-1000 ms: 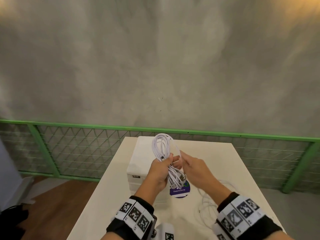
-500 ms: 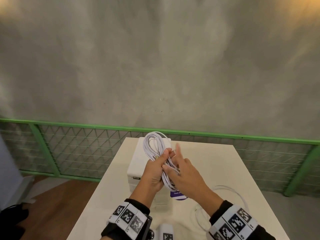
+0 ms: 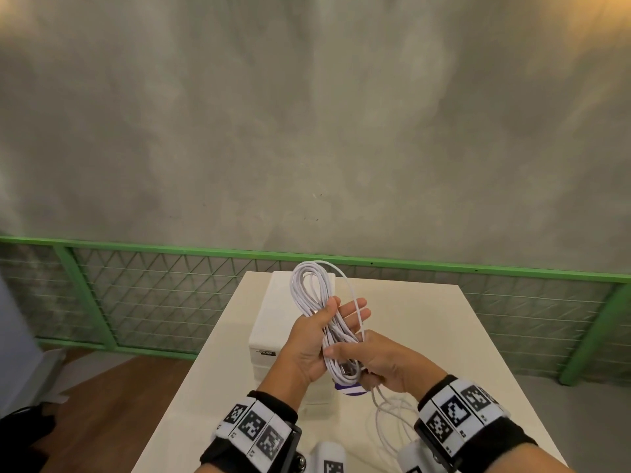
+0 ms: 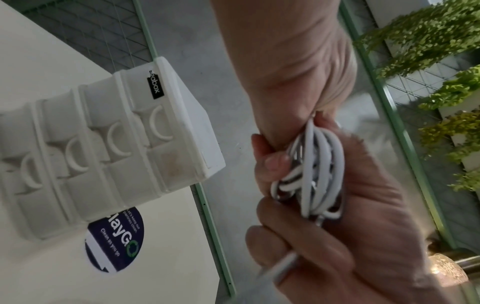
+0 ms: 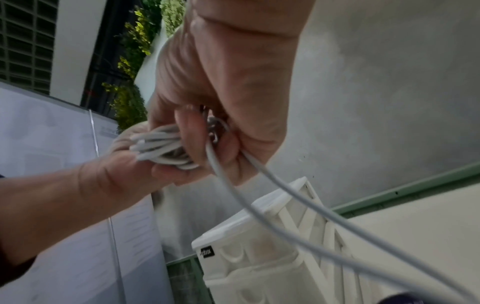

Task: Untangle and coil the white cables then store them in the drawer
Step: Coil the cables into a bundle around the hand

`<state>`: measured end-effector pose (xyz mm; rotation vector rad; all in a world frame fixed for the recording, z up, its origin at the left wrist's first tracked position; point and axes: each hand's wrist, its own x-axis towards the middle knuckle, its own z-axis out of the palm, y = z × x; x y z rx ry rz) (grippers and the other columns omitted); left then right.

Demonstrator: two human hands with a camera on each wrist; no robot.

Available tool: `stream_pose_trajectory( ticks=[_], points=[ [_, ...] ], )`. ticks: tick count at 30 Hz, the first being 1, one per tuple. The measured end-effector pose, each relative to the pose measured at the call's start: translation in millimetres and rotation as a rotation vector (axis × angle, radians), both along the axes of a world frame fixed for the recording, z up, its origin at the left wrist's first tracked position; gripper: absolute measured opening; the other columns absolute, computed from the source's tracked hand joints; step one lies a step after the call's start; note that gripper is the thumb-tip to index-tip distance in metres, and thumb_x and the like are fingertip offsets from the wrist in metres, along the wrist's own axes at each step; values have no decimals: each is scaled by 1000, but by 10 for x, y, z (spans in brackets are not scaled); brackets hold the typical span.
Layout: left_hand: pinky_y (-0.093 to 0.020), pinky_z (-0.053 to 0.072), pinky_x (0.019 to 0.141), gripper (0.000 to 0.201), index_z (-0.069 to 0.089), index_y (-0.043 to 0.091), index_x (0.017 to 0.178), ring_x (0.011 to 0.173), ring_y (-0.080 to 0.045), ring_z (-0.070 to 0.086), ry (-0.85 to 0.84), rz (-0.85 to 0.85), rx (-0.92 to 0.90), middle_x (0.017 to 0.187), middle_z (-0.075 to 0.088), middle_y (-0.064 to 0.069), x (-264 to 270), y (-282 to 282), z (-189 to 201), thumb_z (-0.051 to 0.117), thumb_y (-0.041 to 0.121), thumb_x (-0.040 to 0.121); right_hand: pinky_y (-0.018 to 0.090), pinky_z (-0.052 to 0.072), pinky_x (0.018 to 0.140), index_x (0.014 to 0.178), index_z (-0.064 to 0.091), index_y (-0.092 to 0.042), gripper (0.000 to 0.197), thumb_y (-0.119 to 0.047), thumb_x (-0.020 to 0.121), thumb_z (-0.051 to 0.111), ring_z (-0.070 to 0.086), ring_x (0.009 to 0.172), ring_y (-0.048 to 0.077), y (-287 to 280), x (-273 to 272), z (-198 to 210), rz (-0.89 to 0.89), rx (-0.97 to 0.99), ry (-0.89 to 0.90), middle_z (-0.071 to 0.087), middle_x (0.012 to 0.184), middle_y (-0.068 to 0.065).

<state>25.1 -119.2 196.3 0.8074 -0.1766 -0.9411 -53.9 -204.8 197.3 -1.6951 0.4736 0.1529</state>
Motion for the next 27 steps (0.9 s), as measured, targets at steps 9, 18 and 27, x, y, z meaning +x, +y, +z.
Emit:
stream_pose_trajectory(
  ticks=[9, 18, 27],
  points=[
    [-32, 57, 64, 32, 61, 5, 76, 51, -17, 62, -115, 104, 135, 56, 63, -3, 105, 12, 51, 44, 23, 97, 22, 42, 54, 110, 55, -26, 51, -58, 70, 62, 56, 60, 11, -39, -41, -4, -61, -57, -62, 66, 100, 3],
    [-31, 53, 63, 36, 62, 6, 77, 48, -13, 57, -316, -12, 220, 54, 59, -1, 9, -5, 55, 41, 26, 98, 17, 44, 78, 96, 75, -17, 17, -18, 82, 66, 63, 82, 10, -132, 151, 304, -391, -639, -413, 73, 92, -1],
    [-27, 58, 57, 29, 67, 6, 73, 57, -17, 68, -236, 20, 184, 60, 69, -6, 74, 14, 114, 51, 17, 94, 27, 49, 73, 142, 27, -19, 81, -40, 76, 70, 62, 99, 17, -55, 160, 139, -225, 155, -229, 62, 119, 8]
  ],
)
